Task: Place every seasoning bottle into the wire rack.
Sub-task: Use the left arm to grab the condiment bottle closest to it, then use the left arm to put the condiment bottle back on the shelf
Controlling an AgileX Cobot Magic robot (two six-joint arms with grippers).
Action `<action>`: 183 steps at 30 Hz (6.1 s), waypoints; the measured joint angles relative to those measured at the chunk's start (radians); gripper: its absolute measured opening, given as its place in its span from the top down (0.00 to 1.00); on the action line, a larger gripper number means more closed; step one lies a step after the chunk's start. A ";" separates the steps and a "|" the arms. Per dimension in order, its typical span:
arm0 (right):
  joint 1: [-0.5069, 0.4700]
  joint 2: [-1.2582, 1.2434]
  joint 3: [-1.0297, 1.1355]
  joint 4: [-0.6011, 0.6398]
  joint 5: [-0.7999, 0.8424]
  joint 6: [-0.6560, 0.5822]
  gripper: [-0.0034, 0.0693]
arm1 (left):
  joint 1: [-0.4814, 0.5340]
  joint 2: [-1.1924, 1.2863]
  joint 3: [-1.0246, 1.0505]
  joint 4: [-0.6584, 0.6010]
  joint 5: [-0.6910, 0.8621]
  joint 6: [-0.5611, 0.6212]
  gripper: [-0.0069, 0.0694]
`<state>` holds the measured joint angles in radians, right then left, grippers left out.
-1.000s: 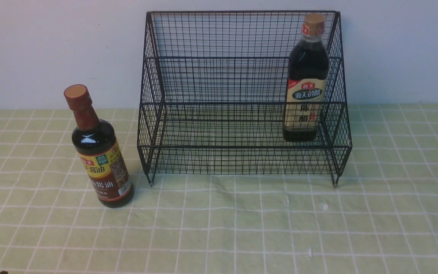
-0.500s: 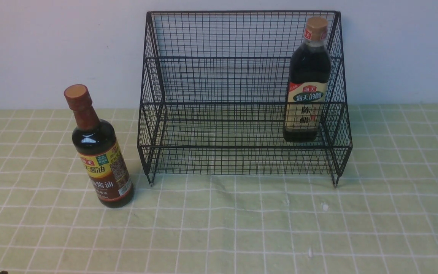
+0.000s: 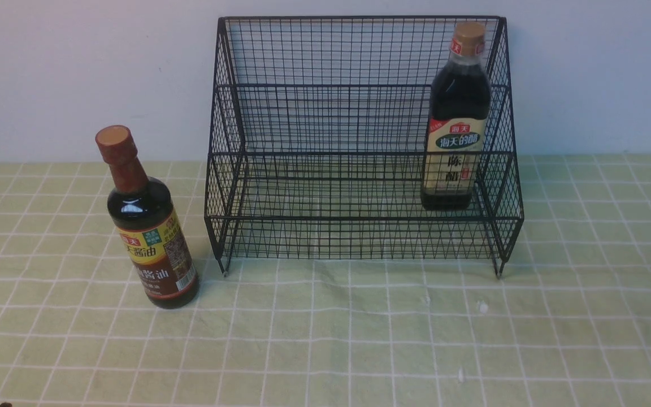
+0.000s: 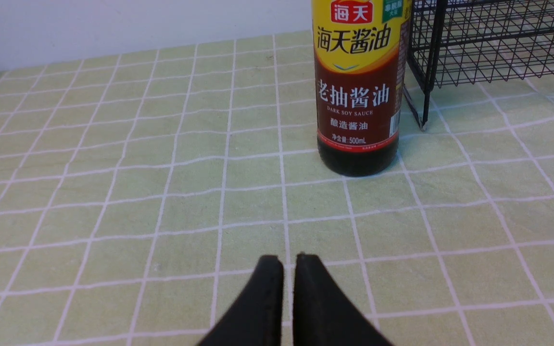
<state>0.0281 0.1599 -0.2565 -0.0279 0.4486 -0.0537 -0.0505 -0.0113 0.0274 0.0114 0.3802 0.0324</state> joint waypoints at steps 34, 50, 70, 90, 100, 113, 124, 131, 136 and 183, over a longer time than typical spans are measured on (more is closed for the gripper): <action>-0.030 -0.172 0.276 -0.020 -0.064 -0.004 0.97 | 0.000 0.000 0.000 0.000 0.000 0.000 0.89; -0.030 -0.172 0.276 -0.020 -0.064 -0.004 0.97 | 0.000 0.000 0.002 -0.078 -0.126 -0.040 0.89; -0.030 -0.172 0.276 -0.020 -0.064 -0.004 0.97 | 0.000 0.349 -0.221 0.245 -0.789 -0.268 0.88; -0.030 -0.172 0.276 -0.020 -0.064 0.011 0.97 | 0.000 1.196 -0.609 0.479 -0.926 -0.532 0.20; -0.030 -0.172 0.276 -0.020 -0.064 0.011 0.97 | 0.000 1.400 -0.645 0.477 -0.984 -0.520 0.14; -0.030 -0.172 0.276 -0.020 -0.064 0.011 0.97 | 0.000 1.500 -0.647 0.406 -1.037 -0.498 0.48; -0.030 -0.172 0.276 -0.020 -0.064 0.011 0.97 | -0.005 1.373 -0.662 0.568 -0.849 -0.544 0.57; -0.030 -0.172 0.276 -0.020 -0.064 0.011 0.97 | -0.007 1.197 -0.856 0.651 -0.628 -0.609 0.57; -0.030 -0.172 0.276 -0.020 -0.064 0.011 0.97 | -0.007 1.171 -1.017 0.750 -0.655 -0.772 0.57; -0.030 -0.172 0.276 -0.020 -0.064 0.011 0.97 | -0.265 1.912 -1.605 1.335 -0.702 -1.352 0.57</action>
<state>-0.0016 -0.0118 0.0193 -0.0482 0.3849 -0.0428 -0.3151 1.9007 -1.5774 1.3466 -0.3214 -1.3192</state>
